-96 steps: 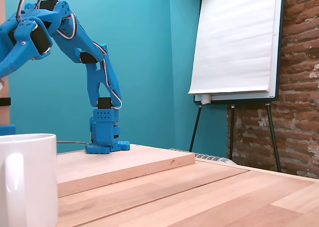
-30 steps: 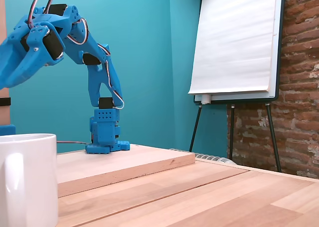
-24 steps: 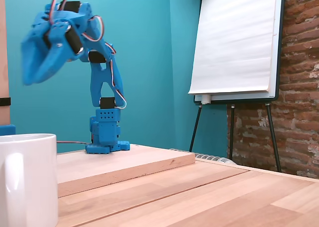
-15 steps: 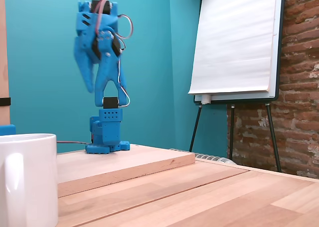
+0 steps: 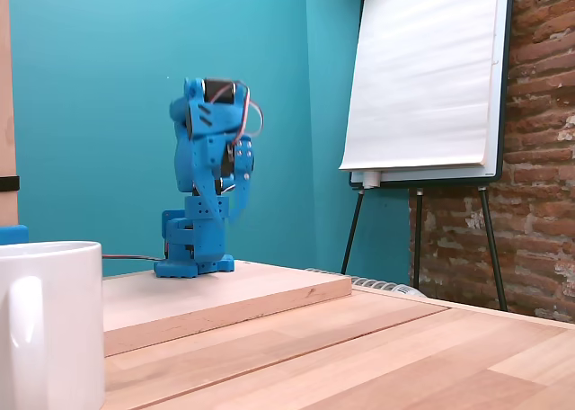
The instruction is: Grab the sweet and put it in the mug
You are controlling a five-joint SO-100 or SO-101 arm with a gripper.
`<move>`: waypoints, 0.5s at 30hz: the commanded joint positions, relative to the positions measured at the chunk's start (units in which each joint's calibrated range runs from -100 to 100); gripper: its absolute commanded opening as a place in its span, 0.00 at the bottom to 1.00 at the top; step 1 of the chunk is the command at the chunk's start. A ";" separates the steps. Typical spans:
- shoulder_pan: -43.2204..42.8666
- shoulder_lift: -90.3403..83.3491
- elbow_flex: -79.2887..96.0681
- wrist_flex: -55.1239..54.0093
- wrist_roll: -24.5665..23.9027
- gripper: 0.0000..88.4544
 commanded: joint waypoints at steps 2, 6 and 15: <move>-1.99 -14.22 18.66 -9.36 1.51 0.04; -2.14 -24.72 32.31 -15.24 3.13 0.04; -2.07 -38.32 39.26 -16.45 3.91 0.04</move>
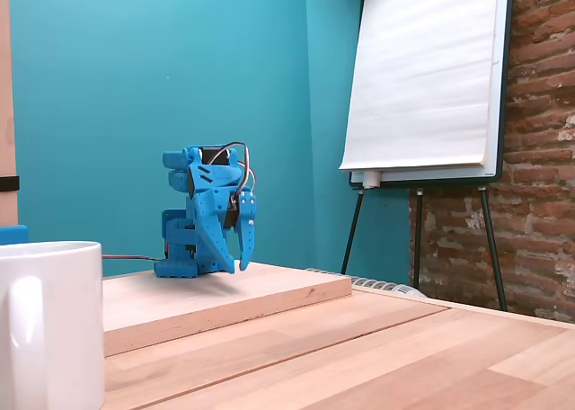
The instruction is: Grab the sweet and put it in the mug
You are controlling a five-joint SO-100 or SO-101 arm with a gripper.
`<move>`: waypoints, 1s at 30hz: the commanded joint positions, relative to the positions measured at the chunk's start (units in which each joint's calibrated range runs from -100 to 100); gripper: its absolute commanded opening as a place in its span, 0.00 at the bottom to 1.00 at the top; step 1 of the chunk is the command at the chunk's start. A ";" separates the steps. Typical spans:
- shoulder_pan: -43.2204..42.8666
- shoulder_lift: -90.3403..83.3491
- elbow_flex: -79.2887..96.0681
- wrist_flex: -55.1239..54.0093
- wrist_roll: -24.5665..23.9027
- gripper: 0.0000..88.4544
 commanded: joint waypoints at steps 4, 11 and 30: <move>-0.29 -1.19 0.90 4.74 -0.05 0.04; -0.29 -1.36 0.90 15.79 -0.05 0.04; -0.15 -1.96 0.90 18.05 -0.10 0.04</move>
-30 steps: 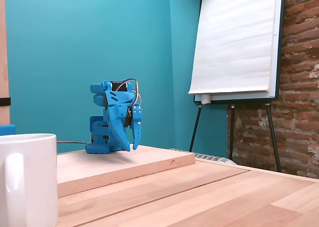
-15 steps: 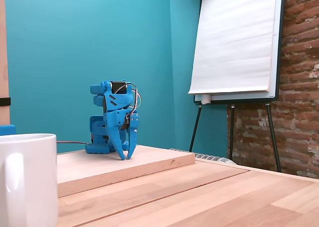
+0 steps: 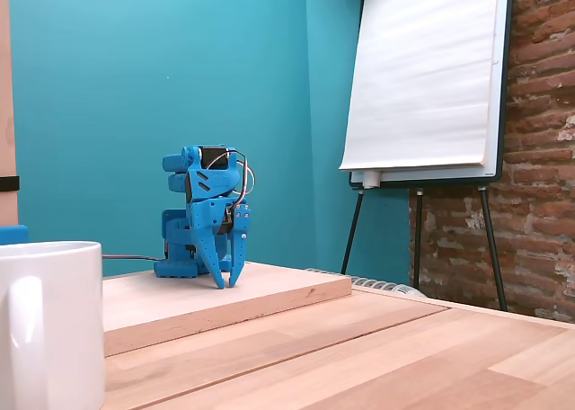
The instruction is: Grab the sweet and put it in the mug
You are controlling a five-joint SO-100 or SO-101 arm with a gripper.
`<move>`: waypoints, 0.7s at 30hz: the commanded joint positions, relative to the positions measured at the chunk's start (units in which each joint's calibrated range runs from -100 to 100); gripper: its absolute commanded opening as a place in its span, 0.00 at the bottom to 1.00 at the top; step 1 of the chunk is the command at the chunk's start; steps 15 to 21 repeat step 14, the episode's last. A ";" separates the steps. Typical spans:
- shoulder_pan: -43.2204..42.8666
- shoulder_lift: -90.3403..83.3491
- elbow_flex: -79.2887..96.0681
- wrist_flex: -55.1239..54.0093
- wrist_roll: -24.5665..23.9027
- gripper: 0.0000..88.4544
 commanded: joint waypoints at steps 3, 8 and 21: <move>0.00 0.13 0.90 0.64 -0.05 0.04; -0.15 0.13 0.90 0.64 -0.05 0.04; -0.22 0.13 0.90 0.64 -0.05 0.04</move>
